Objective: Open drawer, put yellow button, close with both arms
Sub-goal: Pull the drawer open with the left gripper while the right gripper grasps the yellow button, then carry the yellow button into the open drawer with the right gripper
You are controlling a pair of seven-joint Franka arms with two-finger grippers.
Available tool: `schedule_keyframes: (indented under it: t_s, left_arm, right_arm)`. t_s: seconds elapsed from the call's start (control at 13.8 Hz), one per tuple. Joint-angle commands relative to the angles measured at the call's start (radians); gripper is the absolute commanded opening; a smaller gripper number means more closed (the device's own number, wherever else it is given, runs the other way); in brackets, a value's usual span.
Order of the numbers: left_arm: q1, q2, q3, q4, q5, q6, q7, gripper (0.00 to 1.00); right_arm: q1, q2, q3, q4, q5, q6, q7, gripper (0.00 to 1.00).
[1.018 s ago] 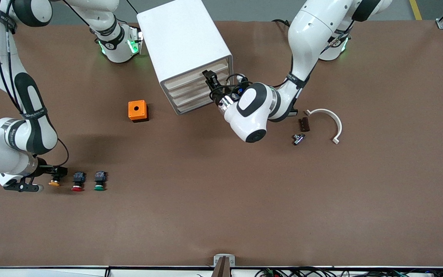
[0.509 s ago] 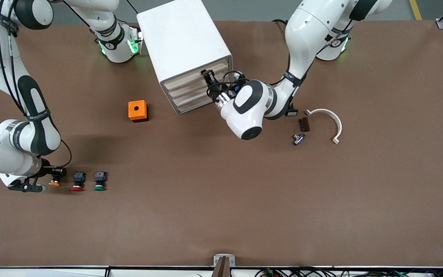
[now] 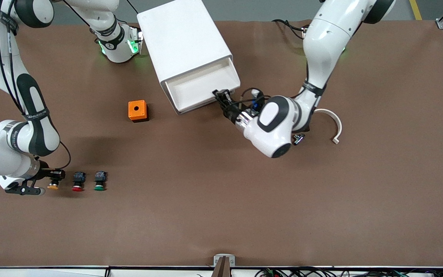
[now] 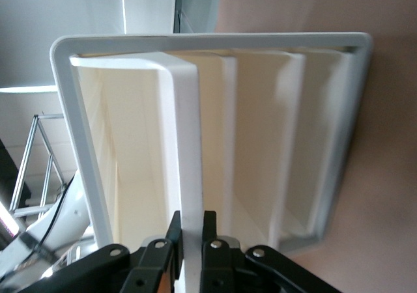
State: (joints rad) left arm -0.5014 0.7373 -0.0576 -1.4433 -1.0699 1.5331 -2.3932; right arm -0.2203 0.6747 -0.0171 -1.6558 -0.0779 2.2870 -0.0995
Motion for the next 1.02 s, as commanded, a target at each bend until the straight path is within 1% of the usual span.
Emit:
schedule_keyframes:
  t_s: [0.0, 0.07, 0.15, 0.22, 0.29, 0.36, 0.58, 0.73, 0.8, 0.95]
  left_arm:
    - [0.030, 0.033, 0.001, 0.038, -0.018, 0.028, 0.058, 0.00]
    - [0.043, 0.039, 0.001, 0.049, -0.018, 0.036, 0.065, 0.00]
    - [0.053, 0.051, 0.001, 0.058, -0.018, 0.041, 0.074, 0.06]
    - [0.061, 0.059, 0.001, 0.064, -0.018, 0.042, 0.095, 0.32]
    - [0.063, 0.060, 0.001, 0.063, -0.018, 0.042, 0.109, 0.78]
    - [0.064, 0.059, 0.002, 0.063, -0.013, 0.042, 0.109, 1.00]
    - [0.086, 0.042, 0.007, 0.067, -0.012, 0.036, 0.106, 1.00]
    - [0.106, 0.040, 0.010, 0.089, -0.007, 0.029, 0.106, 1.00]
    - [0.118, 0.039, 0.025, 0.102, -0.007, 0.027, 0.104, 1.00]
    - [0.122, 0.004, 0.092, 0.112, -0.007, 0.024, 0.106, 1.00]
  right_arm:
    - [0.057, -0.119, 0.000, -0.007, 0.007, -0.179, 0.133, 0.28]
    - [0.080, -0.157, 0.000, -0.007, 0.006, -0.228, 0.176, 0.28]
    - [0.105, -0.202, 0.000, -0.007, 0.006, -0.295, 0.211, 0.29]
    - [0.134, -0.245, 0.000, -0.007, 0.006, -0.355, 0.256, 0.29]
    - [0.172, -0.288, 0.000, -0.007, 0.006, -0.413, 0.330, 0.29]
    - [0.220, -0.329, 0.000, -0.007, 0.001, -0.484, 0.436, 0.28]
    - [0.378, -0.418, 0.002, -0.001, 0.007, -0.656, 0.753, 0.27]
    - [0.482, -0.437, 0.005, 0.025, 0.012, -0.731, 0.957, 0.27]
    - [0.542, -0.443, 0.005, 0.040, 0.030, -0.757, 1.056, 0.27]
    - [0.649, -0.440, 0.003, 0.071, 0.113, -0.787, 1.257, 0.26]
